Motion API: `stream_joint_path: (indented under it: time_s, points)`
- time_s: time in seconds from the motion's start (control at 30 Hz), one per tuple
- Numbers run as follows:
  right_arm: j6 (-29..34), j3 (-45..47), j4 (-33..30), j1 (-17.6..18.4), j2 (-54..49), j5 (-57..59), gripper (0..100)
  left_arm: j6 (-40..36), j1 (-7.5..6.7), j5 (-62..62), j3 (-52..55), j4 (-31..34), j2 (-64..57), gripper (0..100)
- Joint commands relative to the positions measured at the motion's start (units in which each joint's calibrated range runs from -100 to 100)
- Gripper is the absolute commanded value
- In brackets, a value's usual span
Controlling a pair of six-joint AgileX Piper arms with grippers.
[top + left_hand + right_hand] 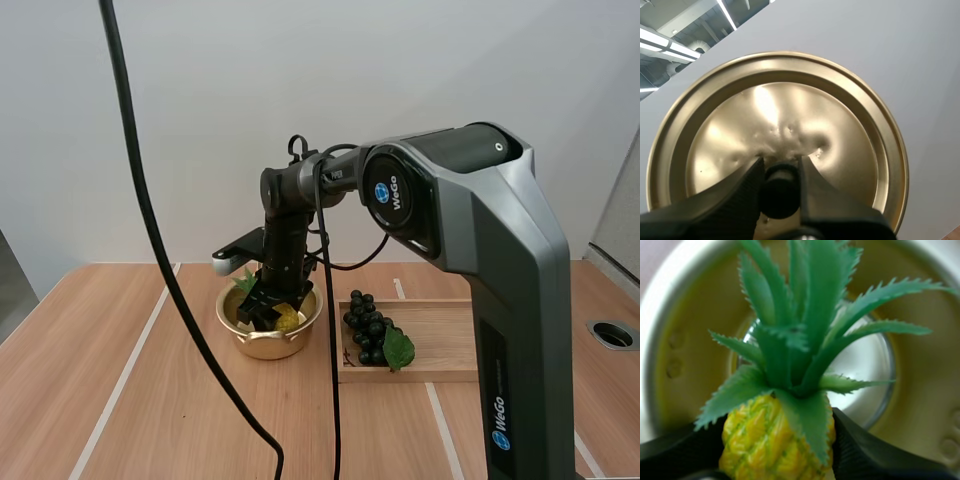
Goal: Open the pot, put the pineapple inside, and close it
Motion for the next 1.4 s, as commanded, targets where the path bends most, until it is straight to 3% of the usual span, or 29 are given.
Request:
stream_joint_path:
  time_s: [0.0,1.03,1.1,1.27,1.33,1.37]
  points:
    - [1.24,-0.34,-1.95,-0.02,-0.48,2.80,0,-0.50,-0.07,0.00,-0.29,0.55,-0.40,0]
    - [1.52,1.60,-2.78,-0.02,1.76,2.39,1,-0.50,-0.07,0.00,-0.29,0.55,-0.40,0]
    - [1.52,1.60,-2.78,-0.02,1.76,2.15,22,-0.50,-0.07,0.00,-0.29,0.55,-0.40,0]
    - [2.68,1.60,-3.03,-0.02,1.76,0.51,87,-0.50,-0.07,0.00,-0.29,0.55,-0.40,0]
    - [3.06,1.60,-3.27,-0.02,1.76,0.11,100,-0.50,-0.07,0.00,-0.29,0.55,-0.40,0]
    - [3.06,1.60,-3.38,-0.02,1.76,0.11,100,-0.50,-0.07,0.00,-0.29,0.55,-0.40,0]
